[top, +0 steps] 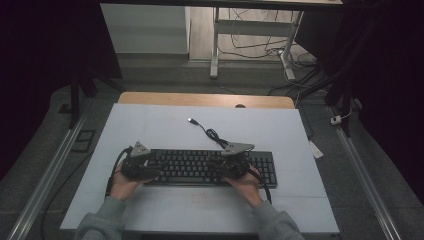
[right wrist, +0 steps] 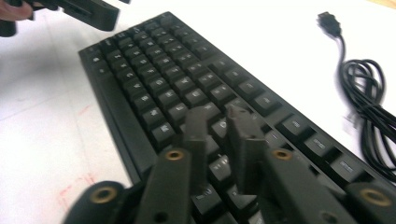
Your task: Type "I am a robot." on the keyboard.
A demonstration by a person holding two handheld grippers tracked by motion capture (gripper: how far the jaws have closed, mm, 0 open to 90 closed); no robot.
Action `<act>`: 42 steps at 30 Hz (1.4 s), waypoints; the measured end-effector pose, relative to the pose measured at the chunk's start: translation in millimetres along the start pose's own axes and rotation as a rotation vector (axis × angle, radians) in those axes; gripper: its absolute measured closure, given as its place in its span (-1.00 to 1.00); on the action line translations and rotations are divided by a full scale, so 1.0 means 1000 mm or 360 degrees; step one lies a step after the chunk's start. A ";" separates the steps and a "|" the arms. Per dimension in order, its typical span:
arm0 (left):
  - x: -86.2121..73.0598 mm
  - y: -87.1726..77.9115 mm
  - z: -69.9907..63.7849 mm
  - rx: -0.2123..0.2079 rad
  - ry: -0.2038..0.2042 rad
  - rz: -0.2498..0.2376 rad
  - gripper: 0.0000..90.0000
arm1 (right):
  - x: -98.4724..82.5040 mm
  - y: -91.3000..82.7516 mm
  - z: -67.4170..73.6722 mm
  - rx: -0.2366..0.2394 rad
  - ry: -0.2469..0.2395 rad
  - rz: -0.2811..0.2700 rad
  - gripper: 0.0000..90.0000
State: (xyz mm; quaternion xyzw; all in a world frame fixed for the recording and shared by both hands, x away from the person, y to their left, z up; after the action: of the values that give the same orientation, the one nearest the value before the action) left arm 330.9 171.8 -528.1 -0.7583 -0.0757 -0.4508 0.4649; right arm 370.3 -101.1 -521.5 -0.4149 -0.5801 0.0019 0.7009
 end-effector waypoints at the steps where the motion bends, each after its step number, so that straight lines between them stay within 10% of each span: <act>1: 0.000 0.000 -0.001 -0.0005 0.0000 0.0000 -0.20 | 0.002 0.000 0.001 0.0009 -0.0013 0.0002 0.88; 13: 0.001 0.002 -0.004 -0.0020 0.0019 0.0007 -0.21 | 0.026 0.009 0.020 0.0052 -0.0087 0.0033 0.99; 42: -0.002 0.004 -0.005 -0.0009 0.0039 0.0027 -0.22 | 0.005 0.041 0.029 0.0138 -0.0162 0.0214 0.99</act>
State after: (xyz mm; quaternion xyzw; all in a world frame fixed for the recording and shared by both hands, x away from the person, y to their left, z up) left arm 328.4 166.1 -531.2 -0.7546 -0.0622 -0.4562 0.4674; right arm 367.9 -55.2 -541.7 -0.4216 -0.5852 0.0952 0.6861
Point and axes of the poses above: each handheld gripper's, and its own axes: y roughly forward along the jaws, x roughly out of its top, z roughly to its left, the point moved 4 cm from there along y, roughly forward along the jaws, and after that the axes turned 8 degrees about -x, right-handed, at the moved point
